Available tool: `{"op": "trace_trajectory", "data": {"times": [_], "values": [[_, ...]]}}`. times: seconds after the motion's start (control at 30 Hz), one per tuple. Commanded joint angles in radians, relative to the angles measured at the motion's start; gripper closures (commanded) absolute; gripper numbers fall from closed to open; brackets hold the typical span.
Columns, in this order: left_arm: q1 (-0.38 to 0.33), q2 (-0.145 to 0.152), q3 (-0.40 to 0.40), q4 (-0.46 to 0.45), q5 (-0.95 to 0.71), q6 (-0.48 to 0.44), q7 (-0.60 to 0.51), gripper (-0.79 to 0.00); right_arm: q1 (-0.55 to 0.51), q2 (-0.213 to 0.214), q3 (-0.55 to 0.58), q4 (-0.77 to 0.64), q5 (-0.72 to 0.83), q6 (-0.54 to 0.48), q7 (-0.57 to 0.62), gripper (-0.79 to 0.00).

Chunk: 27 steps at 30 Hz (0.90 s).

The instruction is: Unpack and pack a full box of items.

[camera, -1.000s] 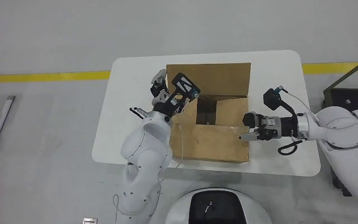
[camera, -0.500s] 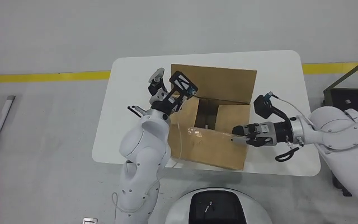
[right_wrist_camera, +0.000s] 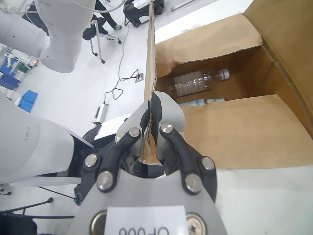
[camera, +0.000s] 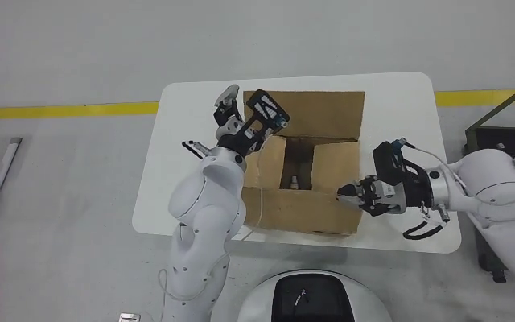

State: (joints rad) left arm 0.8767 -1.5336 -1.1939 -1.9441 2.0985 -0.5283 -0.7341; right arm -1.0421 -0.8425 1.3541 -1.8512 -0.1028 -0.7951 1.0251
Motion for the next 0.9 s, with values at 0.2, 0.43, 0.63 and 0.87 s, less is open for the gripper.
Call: {"op": "trace_trajectory", "data": {"times": [0.2,0.43,0.63,0.87], "values": [[-0.009,-0.007,-0.008,-0.011,-0.092,0.033,-0.057,-0.785,0.008,0.012,0.059,-0.018,-0.237,-0.186,-0.207,0.0],[-0.007,-0.009,0.024,-0.003,-0.167,-0.076,-0.151,-0.785,-0.074,0.007,0.095,-0.087,-0.429,-0.216,-0.344,0.0],[-0.003,-0.011,0.043,-0.018,-0.231,-0.127,-0.213,-0.785,-0.124,0.005,0.11,-0.122,-0.55,-0.192,-0.423,0.0],[0.005,-0.006,0.074,-0.024,-0.303,-0.254,-0.299,-0.785,-0.153,0.006,0.121,-0.127,-0.594,-0.185,-0.48,0.0]]}}
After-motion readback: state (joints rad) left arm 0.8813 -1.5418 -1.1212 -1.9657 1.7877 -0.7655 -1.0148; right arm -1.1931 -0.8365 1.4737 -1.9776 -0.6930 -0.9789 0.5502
